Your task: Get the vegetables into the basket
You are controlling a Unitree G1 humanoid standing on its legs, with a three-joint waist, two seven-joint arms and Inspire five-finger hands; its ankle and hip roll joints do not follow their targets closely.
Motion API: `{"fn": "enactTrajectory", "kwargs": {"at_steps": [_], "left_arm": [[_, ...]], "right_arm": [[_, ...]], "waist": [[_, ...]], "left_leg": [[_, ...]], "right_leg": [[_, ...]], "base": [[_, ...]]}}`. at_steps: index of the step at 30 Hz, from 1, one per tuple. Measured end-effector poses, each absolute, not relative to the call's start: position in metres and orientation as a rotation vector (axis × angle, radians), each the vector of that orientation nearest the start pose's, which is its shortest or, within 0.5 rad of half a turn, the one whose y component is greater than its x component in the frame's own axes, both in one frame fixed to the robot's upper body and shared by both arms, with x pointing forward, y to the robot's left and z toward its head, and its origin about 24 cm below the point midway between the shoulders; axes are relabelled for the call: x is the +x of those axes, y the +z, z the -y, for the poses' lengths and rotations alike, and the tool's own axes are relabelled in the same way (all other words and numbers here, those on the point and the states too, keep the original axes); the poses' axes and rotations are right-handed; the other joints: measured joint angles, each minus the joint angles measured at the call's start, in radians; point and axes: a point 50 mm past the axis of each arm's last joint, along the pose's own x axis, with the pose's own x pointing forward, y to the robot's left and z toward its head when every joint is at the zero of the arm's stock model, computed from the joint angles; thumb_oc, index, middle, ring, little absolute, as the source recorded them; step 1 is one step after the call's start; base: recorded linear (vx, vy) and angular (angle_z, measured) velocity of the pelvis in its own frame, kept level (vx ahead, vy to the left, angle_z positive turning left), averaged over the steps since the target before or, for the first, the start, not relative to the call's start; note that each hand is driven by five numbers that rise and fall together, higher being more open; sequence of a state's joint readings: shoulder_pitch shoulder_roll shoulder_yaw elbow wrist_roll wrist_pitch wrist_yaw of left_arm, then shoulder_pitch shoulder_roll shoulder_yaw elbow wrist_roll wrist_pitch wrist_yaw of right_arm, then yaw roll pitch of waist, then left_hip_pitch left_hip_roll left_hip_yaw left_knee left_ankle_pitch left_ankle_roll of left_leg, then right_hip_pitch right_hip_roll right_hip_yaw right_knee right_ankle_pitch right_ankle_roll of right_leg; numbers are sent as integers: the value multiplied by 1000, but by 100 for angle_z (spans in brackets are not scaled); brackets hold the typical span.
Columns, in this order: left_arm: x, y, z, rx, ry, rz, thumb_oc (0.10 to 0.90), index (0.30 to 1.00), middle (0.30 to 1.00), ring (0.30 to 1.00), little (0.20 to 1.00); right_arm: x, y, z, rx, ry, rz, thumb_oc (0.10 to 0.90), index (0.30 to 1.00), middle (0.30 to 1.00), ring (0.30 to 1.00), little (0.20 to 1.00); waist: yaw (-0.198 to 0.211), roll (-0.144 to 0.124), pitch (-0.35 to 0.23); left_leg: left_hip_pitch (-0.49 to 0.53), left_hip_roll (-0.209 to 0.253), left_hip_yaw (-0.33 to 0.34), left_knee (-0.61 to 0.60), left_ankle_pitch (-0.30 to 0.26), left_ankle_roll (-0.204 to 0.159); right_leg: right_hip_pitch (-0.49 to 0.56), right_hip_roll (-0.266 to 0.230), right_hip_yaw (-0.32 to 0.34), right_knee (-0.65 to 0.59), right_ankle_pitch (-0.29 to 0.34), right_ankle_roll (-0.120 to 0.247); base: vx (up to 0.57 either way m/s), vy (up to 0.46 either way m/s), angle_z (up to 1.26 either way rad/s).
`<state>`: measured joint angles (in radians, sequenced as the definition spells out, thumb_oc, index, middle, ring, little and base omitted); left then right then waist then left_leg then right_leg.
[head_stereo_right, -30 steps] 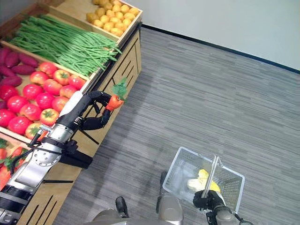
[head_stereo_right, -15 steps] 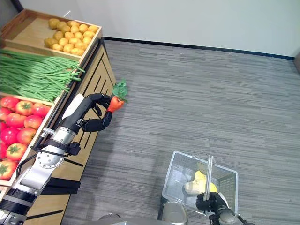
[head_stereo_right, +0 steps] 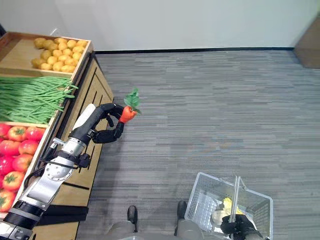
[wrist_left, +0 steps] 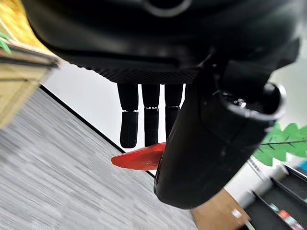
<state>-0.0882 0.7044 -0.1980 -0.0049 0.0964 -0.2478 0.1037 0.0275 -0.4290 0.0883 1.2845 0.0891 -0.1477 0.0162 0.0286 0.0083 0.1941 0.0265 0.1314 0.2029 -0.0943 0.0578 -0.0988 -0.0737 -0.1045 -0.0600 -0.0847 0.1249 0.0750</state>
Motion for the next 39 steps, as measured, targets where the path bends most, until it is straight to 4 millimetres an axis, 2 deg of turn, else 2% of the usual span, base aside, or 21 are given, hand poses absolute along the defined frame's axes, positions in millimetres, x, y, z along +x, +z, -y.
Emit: {"fn": "enactTrajectory", "kwargs": {"at_steps": [1, 2, 3, 5, 11, 14, 15, 17, 20, 23, 25, 27, 30, 32, 39], "left_arm": [[262, 104, -216, 772, -188, 308, 400, 300, 300, 300, 300], [260, 103, -220, 789, -190, 292, 400, 300, 300, 300, 300], [258, 101, -221, 794, -193, 281, 400, 300, 300, 300, 300], [258, 101, -222, 795, -191, 281, 400, 300, 300, 300, 300], [260, 104, -221, 797, -201, 290, 400, 300, 300, 300, 300], [264, 110, -218, 787, -222, 307, 400, 300, 300, 300, 300], [265, 111, -218, 785, -232, 307, 400, 300, 300, 300, 300], [265, 111, -217, 798, -262, 299, 400, 300, 300, 300, 300], [265, 109, -206, 794, -335, 294, 400, 300, 300, 300, 300], [262, 106, -192, 787, -427, 301, 400, 300, 300, 300, 300], [260, 105, -184, 802, -485, 305, 400, 300, 300, 300, 300], [259, 110, -176, 807, -534, 331, 400, 300, 300, 300, 300], [261, 118, -170, 822, -571, 369, 400, 300, 300, 300, 300], [265, 128, -163, 841, -618, 403, 400, 300, 300, 300, 300], [267, 143, -143, 863, -743, 480, 400, 300, 300, 300, 300]], "right_arm": [[76, -137, 309, -338, -222, -1154, 400, 300, 300, 300, 300], [75, -139, 306, -323, -226, -1159, 400, 300, 300, 300, 300], [69, -140, 306, -317, -230, -1172, 400, 300, 300, 300, 300], [66, -141, 306, -304, -244, -1176, 400, 300, 300, 300, 300], [72, -136, 316, -328, -259, -1181, 400, 300, 300, 300, 300], [80, -124, 337, -391, -293, -1173, 400, 300, 300, 300, 300], [88, -117, 346, -430, -292, -1157, 400, 300, 300, 300, 300], [86, -108, 363, -483, -315, -1165, 400, 300, 300, 300, 300], [96, -88, 386, -574, -335, -1135, 400, 300, 300, 300, 300], [112, -75, 395, -657, -299, -1080, 400, 300, 300, 300, 300], [130, -67, 393, -730, -236, -1038, 400, 300, 300, 300, 300], [156, -56, 384, -805, -147, -935, 400, 300, 300, 300, 300], [181, -42, 376, -908, -43, -831, 400, 300, 300, 300, 300], [208, -27, 370, -1051, 48, -782, 400, 300, 300, 300, 300], [258, 9, 355, -1223, 135, -604, 400, 300, 300, 300, 300]], "waist": [[-6, -13, 3], [-5, -30, 2], [-11, -33, -1], [-17, -32, -3], [-17, -30, -5], [-15, -29, -7], [-14, -28, -7], [-13, -25, -18], [-12, -18, -37], [-13, -13, -46], [-19, -12, -47], [-26, -10, -48], [-26, -7, -50], [-23, -7, -51], [-17, -3, -53]], "left_leg": [[5, -15, 12, 0, 5, 6], [20, -35, 41, 0, -1, 19], [33, -43, 53, 0, -12, 25], [41, -48, 58, 0, -15, 37], [67, -38, 62, 6, -8, 29], [73, -39, 55, 6, -9, 27], [80, -39, 54, 6, -10, 26], [83, -37, 51, 0, -15, 19], [76, -33, 43, 0, -23, 15], [76, -29, 43, 0, -19, 16], [78, -28, 48, 0, -16, 16], [81, -27, 53, 1, -8, 19], [81, -27, 54, 2, -5, 16], [83, -28, 54, 6, -2, 16], [87, -26, 55, 6, -1, 16]], "right_leg": [[-3, -15, -4, -1, 2, 3], [-3, -38, 4, -2, 31, 24], [3, -48, 9, -2, 47, 33], [7, -50, 10, -2, 54, 40], [31, -35, 3, -2, 53, 42], [44, -37, -3, -2, 46, 49], [53, -37, -3, -3, 43, 50], [57, -37, -3, -7, 34, 55], [55, -38, -8, -7, 33, 56], [53, -33, -7, -7, 35, 52], [52, -31, -4, -7, 37, 51], [52, -28, -1, -7, 39, 49], [51, -24, 0, -5, 44, 43], [53, -24, 0, -3, 50, 39], [57, -23, -2, -3, 50, 39]], "base": [[51, 138, -45], [33, 92, -41], [33, 91, -32], [26, 56, -14], [14, 7, -3], [-6, -37, 9], [-6, -36, 4], [-30, -49, 3], [-26, -36, 6], [-7, -14, -2], [-13, -21, -8], [-15, -20, -8], [-4, -4, -1], [0, 0, 0], [0, 0, 0]]}}
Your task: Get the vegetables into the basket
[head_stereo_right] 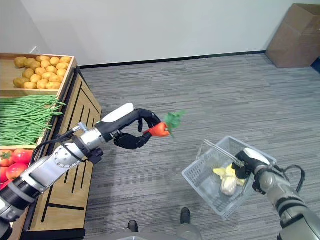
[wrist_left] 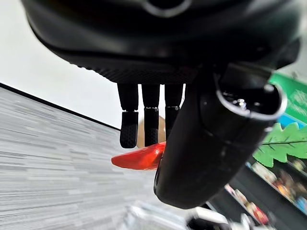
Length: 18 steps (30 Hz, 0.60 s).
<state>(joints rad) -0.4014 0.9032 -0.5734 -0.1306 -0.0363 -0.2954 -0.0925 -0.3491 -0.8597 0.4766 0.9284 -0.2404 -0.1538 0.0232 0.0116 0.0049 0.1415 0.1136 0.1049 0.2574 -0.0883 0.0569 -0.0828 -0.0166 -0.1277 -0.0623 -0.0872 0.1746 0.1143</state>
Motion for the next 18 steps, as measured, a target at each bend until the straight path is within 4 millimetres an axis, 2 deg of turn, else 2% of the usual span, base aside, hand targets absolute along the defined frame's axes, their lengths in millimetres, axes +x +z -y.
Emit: {"fn": "enactTrajectory", "kwargs": {"at_steps": [4, 8, 13, 18], "left_arm": [[267, 150, -130, 941, -858, 506, 400, 300, 300, 300, 300], [267, 159, -112, 960, -938, 575, 400, 300, 300, 300, 300], [264, 158, -98, 912, -962, 612, 400, 300, 300, 300, 300], [264, 155, -85, 855, -969, 634, 400, 300, 300, 300, 300]], "right_arm": [[281, 24, 348, -1325, 176, -569, 400, 300, 300, 300, 300], [295, 36, 339, -1358, 184, -500, 400, 300, 300, 300, 300], [303, 41, 327, -1347, 189, -445, 400, 300, 300, 300, 300], [313, 39, 303, -1244, 192, -372, 400, 300, 300, 300, 300]], "waist": [[1, 6, -4], [3, 18, -11], [0, 19, -11], [-8, 19, -11]], "left_leg": [[-1, -1, 0, 0, 1, 0], [-3, -1, 0, 0, 1, 0], [-3, -1, 2, 0, 0, 0], [-1, 0, 8, 0, 0, 0]], "right_leg": [[0, -1, 0, 0, 0, 0], [-2, -1, -1, 0, 0, 0], [-4, 0, 2, 0, 0, 0], [-6, 2, 8, 0, 0, 0]], "base": [[0, 0, 0], [0, 0, 0], [0, 0, 0], [6, 5, -3]]}}
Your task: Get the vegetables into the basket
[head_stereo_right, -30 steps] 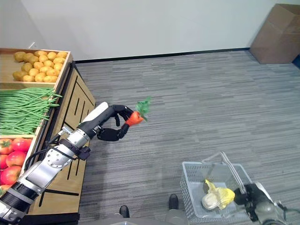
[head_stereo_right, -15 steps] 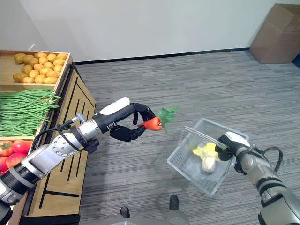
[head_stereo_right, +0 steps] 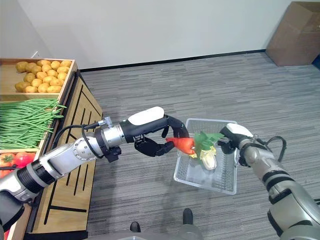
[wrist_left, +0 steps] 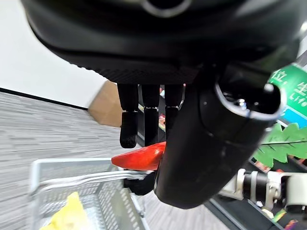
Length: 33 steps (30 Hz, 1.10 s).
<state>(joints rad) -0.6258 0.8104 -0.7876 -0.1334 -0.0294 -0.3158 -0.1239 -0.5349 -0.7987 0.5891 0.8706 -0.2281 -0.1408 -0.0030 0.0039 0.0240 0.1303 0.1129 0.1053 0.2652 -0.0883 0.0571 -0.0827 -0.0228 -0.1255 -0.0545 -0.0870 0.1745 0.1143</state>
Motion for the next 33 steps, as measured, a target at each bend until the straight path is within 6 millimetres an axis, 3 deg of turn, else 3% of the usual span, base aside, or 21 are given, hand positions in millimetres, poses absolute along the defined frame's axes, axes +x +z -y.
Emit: {"fn": "enactTrajectory", "kwargs": {"at_steps": [3, 8, 13, 18, 22, 27, 33], "left_arm": [[271, 145, -76, 822, -954, 606, 400, 300, 300, 300, 300], [282, 122, -80, 896, -930, 512, 400, 300, 300, 300, 300], [292, 85, -84, 1008, -929, 377, 400, 300, 300, 300, 300], [298, 54, -98, 1131, -909, 256, 400, 300, 300, 300, 300], [303, 38, -117, 1229, -835, 185, 400, 300, 300, 300, 300], [307, 30, -132, 1263, -747, 147, 400, 300, 300, 300, 300], [317, 38, -153, 1265, -579, 137, 400, 300, 300, 300, 300]], "right_arm": [[315, 38, 295, -1206, 192, -358, 400, 300, 300, 300, 300], [322, 46, 273, -1144, 224, -269, 400, 300, 300, 300, 300], [327, 56, 252, -1088, 260, -174, 400, 300, 300, 300, 300], [331, 63, 234, -982, 273, -113, 400, 300, 300, 300, 300], [332, 79, 219, -941, 297, -23, 400, 300, 300, 300, 300], [332, 91, 206, -857, 315, 43, 400, 300, 300, 300, 300], [316, 80, 198, -774, 390, 21, 400, 300, 300, 300, 300]], "waist": [[-3, 0, 0], [-20, 0, 0], [-22, 1, 1], [-23, 1, 1], [-25, 1, 3], [-25, 0, 7], [-22, -2, 12]], "left_leg": [[0, 0, 3, 0, 0, 0], [-2, 3, 20, 0, 0, 0], [-3, 6, 23, 0, 0, 1], [-6, 11, 28, 0, 0, 0], [-12, 15, 33, 0, 0, 0], [-12, 21, 40, 0, 0, 0], [-9, 26, 42, 0, 0, 0]], "right_leg": [[-2, 0, 2, 0, 0, 0], [-11, 4, 13, 0, 2, -2], [-15, 8, 17, 0, 2, -3], [-20, 13, 18, 0, 3, -4], [-30, 18, 25, 0, 4, -5], [-31, 24, 26, 0, 4, -5], [-29, 29, 24, 0, 4, -5]], "base": [[-1, 1, -2], [5, -1, -7], [0, 1, -2], [-3, -1, -1], [-13, -3, -5], [-2, 0, -1], [0, 0, 0]]}}
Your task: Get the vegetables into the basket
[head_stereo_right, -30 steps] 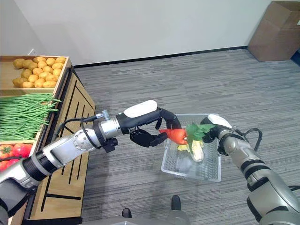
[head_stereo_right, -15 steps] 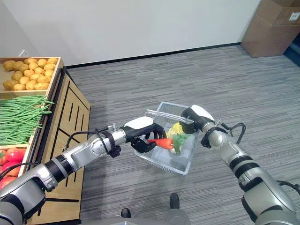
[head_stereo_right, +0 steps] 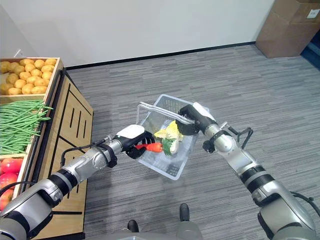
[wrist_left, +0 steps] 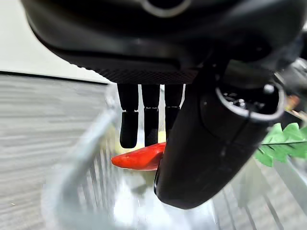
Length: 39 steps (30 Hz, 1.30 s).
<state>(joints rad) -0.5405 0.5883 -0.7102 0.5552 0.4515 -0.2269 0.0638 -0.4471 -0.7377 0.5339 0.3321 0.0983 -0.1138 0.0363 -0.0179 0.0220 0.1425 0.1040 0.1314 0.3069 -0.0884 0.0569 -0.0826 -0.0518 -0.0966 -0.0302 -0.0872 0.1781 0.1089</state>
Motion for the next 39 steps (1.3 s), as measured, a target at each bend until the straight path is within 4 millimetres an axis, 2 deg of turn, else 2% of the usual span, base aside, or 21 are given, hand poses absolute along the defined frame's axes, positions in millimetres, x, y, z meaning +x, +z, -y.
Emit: {"fn": "enactTrajectory", "kwargs": {"at_steps": [5, 6, 7, 8, 9, 25, 28, 31, 33, 36, 37, 39], "left_arm": [[321, 44, -158, 1248, -517, 157, 400, 300, 300, 300, 300], [321, 45, -159, 1247, -512, 155, 418, 325, 325, 325, 325], [321, 44, -159, 1247, -512, 155, 629, 621, 621, 621, 621], [320, 43, -159, 1245, -515, 152, 749, 789, 789, 789, 789], [319, 42, -159, 1243, -516, 149, 900, 1000, 1000, 1000, 1000], [312, 32, -164, 1248, -494, 127, 900, 1000, 1000, 1000, 1000], [310, 38, -160, 1243, -501, 165, 900, 1000, 1000, 1000, 1000], [307, 47, -151, 1214, -516, 224, 900, 1000, 1000, 1000, 1000], [299, 59, -142, 1118, -537, 285, 900, 1000, 1000, 1000, 1000], [287, 60, -138, 895, -541, 251, 900, 1000, 1000, 1000, 1000], [277, 57, -139, 654, -576, 164, 900, 1000, 1000, 1000, 1000], [272, 54, -145, 506, -611, 87, 900, 1000, 1000, 1000, 1000]], "right_arm": [[309, 70, 201, -726, 412, -26, 400, 300, 300, 300, 300], [309, 69, 201, -725, 423, -34, 400, 300, 300, 300, 300], [308, 68, 202, -722, 424, -37, 400, 300, 300, 300, 300], [307, 66, 203, -719, 428, -46, 400, 300, 300, 300, 300], [306, 65, 203, -714, 430, -51, 400, 300, 300, 300, 300], [305, 63, 206, -694, 415, -61, 400, 300, 300, 300, 300], [307, 60, 211, -670, 376, -75, 400, 300, 300, 300, 300], [308, 47, 220, -650, 318, -131, 400, 300, 300, 300, 300], [305, 35, 232, -633, 256, -195, 400, 300, 300, 300, 300], [296, 22, 241, -616, 221, -249, 400, 300, 300, 300, 300], [290, 12, 252, -614, 183, -302, 400, 300, 300, 300, 300], [286, 3, 262, -643, 152, -365, 400, 300, 300, 300, 300]], "waist": [[-1, -4, 35], [-2, -5, 44], [-2, -5, 46], [-2, -5, 47], [-3, -5, 47], [-4, -5, 47], [-1, -6, 47], [5, -6, 47], [10, -6, 47], [17, -6, 47], [16, -5, 47], [21, -5, 47]], "left_leg": [[12, 1, 1, 0, 0, -1], [13, 1, 1, 0, 1, -1], [13, 1, 1, 0, 1, -1], [13, 2, 1, 0, 0, -2], [14, 3, 1, 0, 0, -2], [23, 8, 4, 0, 0, -3], [24, 7, 3, 0, 0, -3], [34, 8, -2, 0, -1, -4], [35, 7, -7, 0, -1, -5], [40, 7, -10, 0, -1, -5], [44, 7, -16, 0, -1, -5], [44, 7, -20, 0, -1, -5]], "right_leg": [[12, 0, 0, -1, -1, 0], [12, 0, 0, -1, -1, 0], [13, 1, 0, -1, -1, 0], [12, 2, 0, 0, -1, -1], [13, 3, -1, 0, -1, -2], [20, 8, 0, 0, -2, -2], [22, 7, -1, 0, -1, -3], [36, 6, -7, 0, -4, -5], [40, 5, -13, 0, -6, -6], [47, 0, -16, 0, -8, -7], [54, -1, -21, 0, -10, -8], [55, -2, -24, 0, -10, -8]], "base": [[0, 0, 0], [0, 0, 0], [0, 0, 0], [0, 0, 0], [0, 0, 0], [0, 0, 0], [0, 0, 0], [5, -1, 6], [4, 2, 7], [2, 3, 2], [3, 8, 9], [-3, 7, 6]]}}
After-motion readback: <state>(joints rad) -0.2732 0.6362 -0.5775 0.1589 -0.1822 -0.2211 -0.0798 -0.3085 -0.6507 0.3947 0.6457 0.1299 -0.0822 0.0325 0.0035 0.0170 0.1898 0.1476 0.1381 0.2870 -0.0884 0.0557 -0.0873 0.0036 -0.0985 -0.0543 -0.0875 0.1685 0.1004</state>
